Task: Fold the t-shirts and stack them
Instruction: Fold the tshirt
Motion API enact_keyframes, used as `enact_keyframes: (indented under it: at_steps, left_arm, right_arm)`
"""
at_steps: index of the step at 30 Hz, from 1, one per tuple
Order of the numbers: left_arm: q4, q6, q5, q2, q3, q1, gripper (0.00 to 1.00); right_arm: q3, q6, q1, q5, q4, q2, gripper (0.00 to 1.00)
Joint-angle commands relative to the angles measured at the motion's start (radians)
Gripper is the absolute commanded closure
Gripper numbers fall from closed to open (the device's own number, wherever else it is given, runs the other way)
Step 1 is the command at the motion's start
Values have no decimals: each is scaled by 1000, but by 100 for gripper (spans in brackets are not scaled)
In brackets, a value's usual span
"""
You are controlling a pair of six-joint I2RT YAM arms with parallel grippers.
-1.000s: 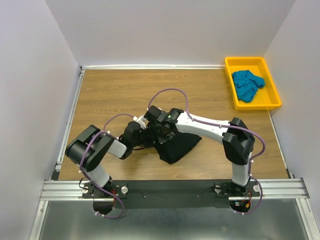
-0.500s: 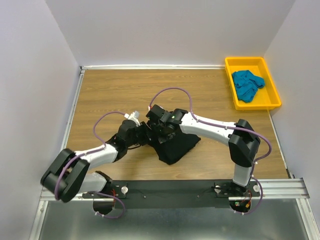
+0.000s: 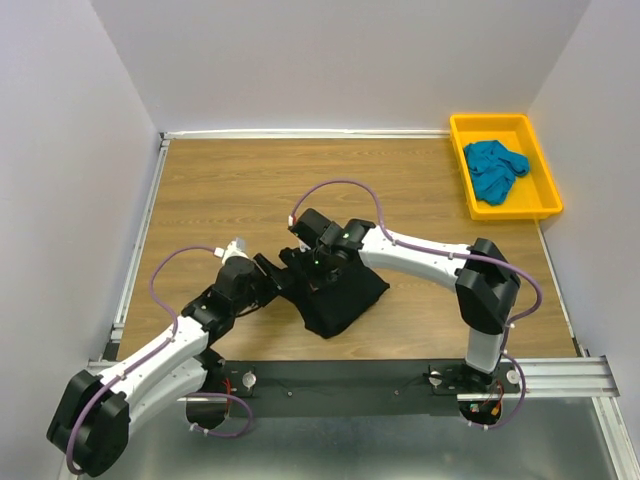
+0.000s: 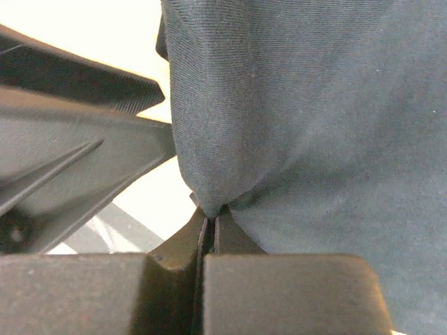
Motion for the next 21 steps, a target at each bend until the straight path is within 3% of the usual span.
enact_keyframes:
  at_steps: [1,4,8,13,21]
  left_arm:
    - [-90,-57,-78,-27,-34,11,40]
    - [-101,-73,-80,-31,-43,13,35]
    - [-173,-93,-103,-82,-36,14,34]
    - [-235,-103,-154,-162,-25,14,31]
    - [-222,-67,-146,-154,34,13,28]
  right_arm:
    - [-27,-27,13,-152,54,31,84]
    - [-40,-48,13,-252,77,60,66]
    - [-58,-64,13,-319,113,37,52]
    - [-61,-61,7,-180,109,-58,46]
    - [-141,-80,-91,-74,107,-230,43]
